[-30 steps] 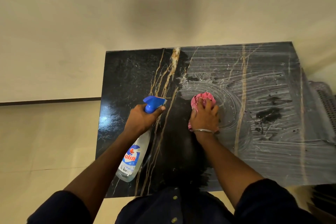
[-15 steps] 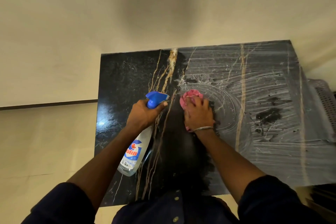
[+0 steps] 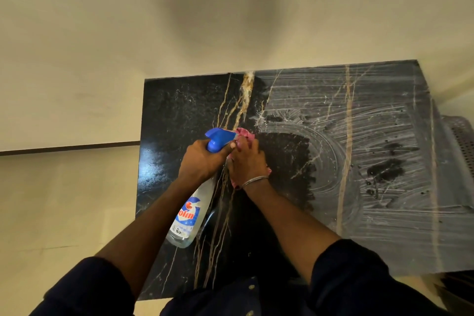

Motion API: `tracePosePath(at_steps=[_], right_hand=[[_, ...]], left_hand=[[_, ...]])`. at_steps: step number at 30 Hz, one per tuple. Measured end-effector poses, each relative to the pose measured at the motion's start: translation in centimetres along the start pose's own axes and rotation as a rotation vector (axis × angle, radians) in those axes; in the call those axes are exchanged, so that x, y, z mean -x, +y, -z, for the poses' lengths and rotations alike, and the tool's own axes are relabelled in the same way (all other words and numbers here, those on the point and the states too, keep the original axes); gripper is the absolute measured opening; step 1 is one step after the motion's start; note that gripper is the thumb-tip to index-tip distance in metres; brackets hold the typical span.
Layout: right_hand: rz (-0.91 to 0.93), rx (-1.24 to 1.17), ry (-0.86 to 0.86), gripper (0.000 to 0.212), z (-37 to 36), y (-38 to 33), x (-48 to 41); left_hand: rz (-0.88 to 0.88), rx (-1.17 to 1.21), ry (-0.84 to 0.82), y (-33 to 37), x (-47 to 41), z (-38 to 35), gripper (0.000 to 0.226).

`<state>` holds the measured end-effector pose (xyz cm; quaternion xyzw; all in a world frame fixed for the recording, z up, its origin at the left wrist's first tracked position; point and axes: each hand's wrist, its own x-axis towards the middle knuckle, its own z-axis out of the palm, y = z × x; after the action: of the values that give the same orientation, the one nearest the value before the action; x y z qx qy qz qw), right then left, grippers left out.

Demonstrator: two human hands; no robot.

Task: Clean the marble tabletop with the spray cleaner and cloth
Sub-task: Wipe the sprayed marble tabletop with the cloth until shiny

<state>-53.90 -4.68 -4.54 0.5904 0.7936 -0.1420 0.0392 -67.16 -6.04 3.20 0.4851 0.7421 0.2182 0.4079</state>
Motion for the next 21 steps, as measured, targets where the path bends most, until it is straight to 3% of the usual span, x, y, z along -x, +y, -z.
tracePosePath(at_steps=[3, 9, 13, 17, 21], right_hand=[[0.026, 0.011, 0.027, 0.051, 0.5, 2.0, 0.1], [-0.283, 0.019, 0.089, 0.056, 1.7, 12.6, 0.2], [-0.415, -0.039, 0.101, 0.056, 2.3, 12.2, -0.6], [-0.228, -0.04, 0.076, 0.056, 2.1, 6.0, -2.0], [-0.015, -0.087, 0.002, 0.038, 2.0, 0.7, -3.3]], left_hand=[[0.007, -0.003, -0.024, 0.1, -0.3, -0.1, 0.037], [0.014, 0.013, -0.073, -0.3, -1.5, 0.0, 0.04], [0.014, 0.01, -0.07, 0.0, -2.0, -0.1, 0.043], [0.038, 0.003, -0.047, 0.5, -2.0, -0.4, 0.042], [0.06, 0.022, -0.01, 0.9, -2.2, -0.9, 0.045]])
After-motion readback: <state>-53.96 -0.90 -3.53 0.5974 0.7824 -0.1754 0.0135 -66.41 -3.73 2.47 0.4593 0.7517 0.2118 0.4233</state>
